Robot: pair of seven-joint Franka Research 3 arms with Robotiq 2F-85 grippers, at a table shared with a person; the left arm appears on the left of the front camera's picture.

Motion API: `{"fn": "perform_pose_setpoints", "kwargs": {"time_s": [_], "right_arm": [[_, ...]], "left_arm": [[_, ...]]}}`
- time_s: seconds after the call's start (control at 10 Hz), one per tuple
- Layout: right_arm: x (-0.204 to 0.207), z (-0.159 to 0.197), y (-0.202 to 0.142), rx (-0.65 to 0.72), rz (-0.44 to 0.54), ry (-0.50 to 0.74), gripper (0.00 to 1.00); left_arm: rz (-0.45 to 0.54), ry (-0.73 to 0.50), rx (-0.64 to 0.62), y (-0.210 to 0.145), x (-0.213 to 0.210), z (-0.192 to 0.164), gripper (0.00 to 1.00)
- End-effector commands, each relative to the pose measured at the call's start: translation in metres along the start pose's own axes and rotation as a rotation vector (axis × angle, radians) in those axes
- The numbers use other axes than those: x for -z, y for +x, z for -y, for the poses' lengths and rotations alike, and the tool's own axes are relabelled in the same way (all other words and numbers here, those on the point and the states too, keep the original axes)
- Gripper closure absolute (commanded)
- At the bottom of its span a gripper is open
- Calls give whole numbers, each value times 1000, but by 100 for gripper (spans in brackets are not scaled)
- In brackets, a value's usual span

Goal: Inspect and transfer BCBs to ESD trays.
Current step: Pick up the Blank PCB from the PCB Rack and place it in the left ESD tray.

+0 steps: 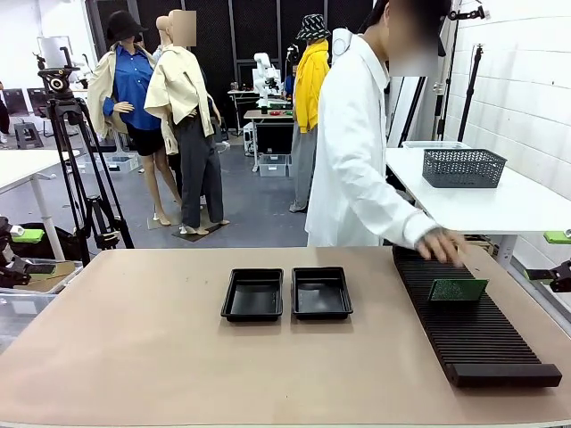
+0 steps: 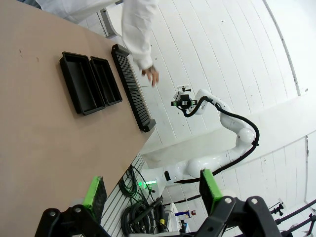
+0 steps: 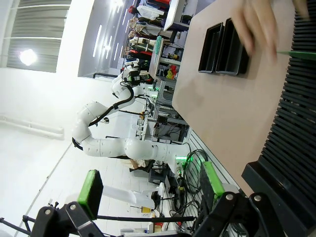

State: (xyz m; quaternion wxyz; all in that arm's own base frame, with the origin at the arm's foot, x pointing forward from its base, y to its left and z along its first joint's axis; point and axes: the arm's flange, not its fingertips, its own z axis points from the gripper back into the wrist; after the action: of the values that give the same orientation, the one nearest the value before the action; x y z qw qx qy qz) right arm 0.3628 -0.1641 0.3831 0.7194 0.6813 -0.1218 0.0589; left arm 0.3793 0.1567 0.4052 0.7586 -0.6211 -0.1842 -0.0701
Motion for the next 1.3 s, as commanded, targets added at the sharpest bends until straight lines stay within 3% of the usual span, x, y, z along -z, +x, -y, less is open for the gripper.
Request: {"fn": "perform_pose_setpoints", "kwargs": {"time_s": [0.0,1.2], "right_arm": [[1,1,-1,3,-1,2,0],[1,1,-1,3,-1,2,0]], "left_arm": [[-1,-2,3,0,0,1,0],[-1,-2,3,0,0,1,0]]}}
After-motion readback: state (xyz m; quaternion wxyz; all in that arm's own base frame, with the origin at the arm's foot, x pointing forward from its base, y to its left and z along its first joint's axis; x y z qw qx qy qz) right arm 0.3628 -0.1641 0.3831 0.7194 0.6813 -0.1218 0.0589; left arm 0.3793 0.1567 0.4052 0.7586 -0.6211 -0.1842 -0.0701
